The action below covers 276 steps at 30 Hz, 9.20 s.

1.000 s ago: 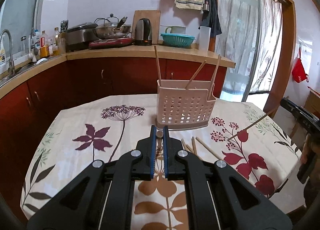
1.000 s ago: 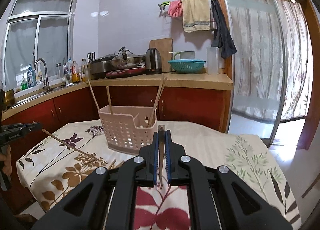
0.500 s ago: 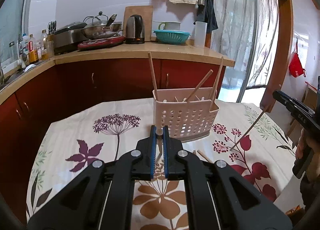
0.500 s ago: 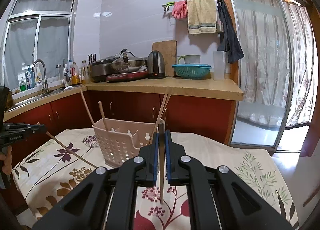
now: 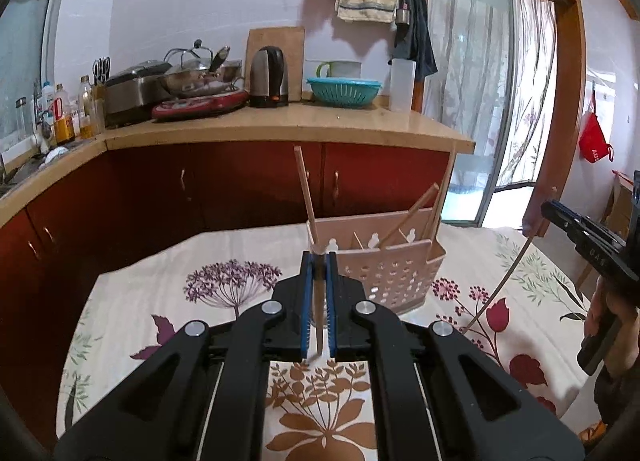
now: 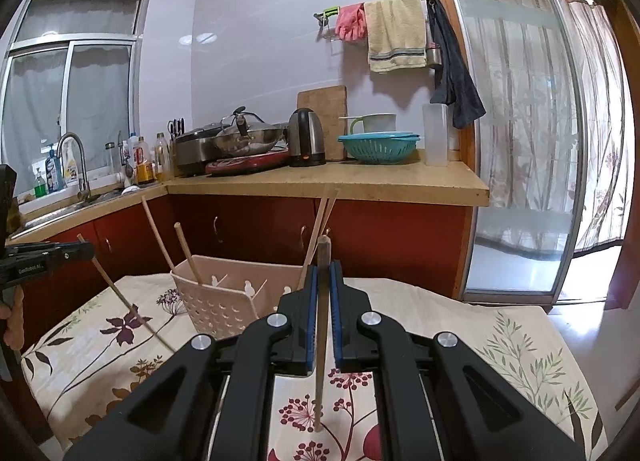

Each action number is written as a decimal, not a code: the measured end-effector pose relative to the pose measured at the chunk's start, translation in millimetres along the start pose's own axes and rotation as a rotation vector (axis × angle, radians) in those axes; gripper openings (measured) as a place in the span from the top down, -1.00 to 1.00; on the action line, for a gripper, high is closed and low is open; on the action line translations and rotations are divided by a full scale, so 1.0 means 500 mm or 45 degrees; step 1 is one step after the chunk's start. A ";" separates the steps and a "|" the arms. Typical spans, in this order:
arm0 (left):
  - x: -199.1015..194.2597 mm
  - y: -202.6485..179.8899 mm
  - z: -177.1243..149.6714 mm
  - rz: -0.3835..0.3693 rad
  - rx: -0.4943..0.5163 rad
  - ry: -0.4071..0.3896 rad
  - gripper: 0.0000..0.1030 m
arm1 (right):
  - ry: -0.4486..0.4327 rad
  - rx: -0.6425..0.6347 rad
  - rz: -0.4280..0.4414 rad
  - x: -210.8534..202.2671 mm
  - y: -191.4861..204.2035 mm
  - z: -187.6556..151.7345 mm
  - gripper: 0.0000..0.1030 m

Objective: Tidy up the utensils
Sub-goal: 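Lift both held chopsticks and lower them into the beige holder, then open the left gripper over the holder while the right gripper opens too, then move both tools back to the chopsticks and close the left gripper on one, then close the right gripper on a chopstick while the left gripper keeps holding its own, then lift both held chopsticks and lower them into the beige holder, then open the left gripper over the holder while the right gripper opens too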

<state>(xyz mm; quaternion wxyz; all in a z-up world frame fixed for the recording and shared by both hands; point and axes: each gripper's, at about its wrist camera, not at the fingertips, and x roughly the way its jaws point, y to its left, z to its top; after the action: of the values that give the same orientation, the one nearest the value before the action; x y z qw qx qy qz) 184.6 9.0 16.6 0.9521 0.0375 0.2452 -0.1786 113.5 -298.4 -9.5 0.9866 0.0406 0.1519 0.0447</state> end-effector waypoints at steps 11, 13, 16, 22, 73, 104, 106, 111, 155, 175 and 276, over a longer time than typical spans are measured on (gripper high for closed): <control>-0.069 -0.015 0.081 -0.051 0.058 -0.103 0.87 | -0.106 0.016 0.082 -0.029 0.014 0.077 0.86; -0.081 -0.017 0.106 -0.060 0.063 -0.135 0.87 | -0.135 0.018 0.102 -0.031 0.018 0.100 0.86; -0.093 -0.019 0.146 -0.053 0.075 -0.195 0.87 | -0.188 0.013 0.125 -0.032 0.027 0.136 0.86; -0.095 -0.023 0.223 -0.079 0.066 -0.286 0.87 | -0.262 -0.020 0.143 -0.015 0.044 0.188 0.86; -0.036 -0.087 -0.124 -0.047 -0.046 -0.032 -0.29 | 0.086 0.072 0.088 -0.060 0.040 -0.114 -0.09; -0.042 -0.155 -0.445 -0.072 -0.077 0.188 0.41 | 0.203 0.004 0.103 -0.137 0.062 -0.365 -0.09; -0.038 -0.156 -0.447 -0.073 -0.080 0.190 0.54 | 0.208 0.006 0.105 -0.134 0.062 -0.367 -0.09; -0.029 -0.160 -0.457 -0.074 -0.077 0.189 0.63 | 0.211 0.005 0.105 -0.134 0.062 -0.370 -0.09; -0.029 -0.126 -0.474 -0.026 -0.100 0.073 0.86 | 0.287 -0.032 0.201 -0.109 0.086 -0.404 0.25; -0.059 -0.110 -0.447 0.001 -0.114 0.041 0.87 | 0.252 -0.041 0.166 -0.134 0.080 -0.377 0.87; 0.126 -0.017 0.113 -0.128 -0.009 -0.150 0.82 | 0.014 -0.062 0.211 0.200 0.109 0.081 0.74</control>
<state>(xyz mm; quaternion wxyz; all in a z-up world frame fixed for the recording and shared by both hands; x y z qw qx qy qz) 258.6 -28.0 35.9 0.9549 0.0111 0.1909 -0.2273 216.7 -236.7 4.5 0.9794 0.0286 0.1521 0.1300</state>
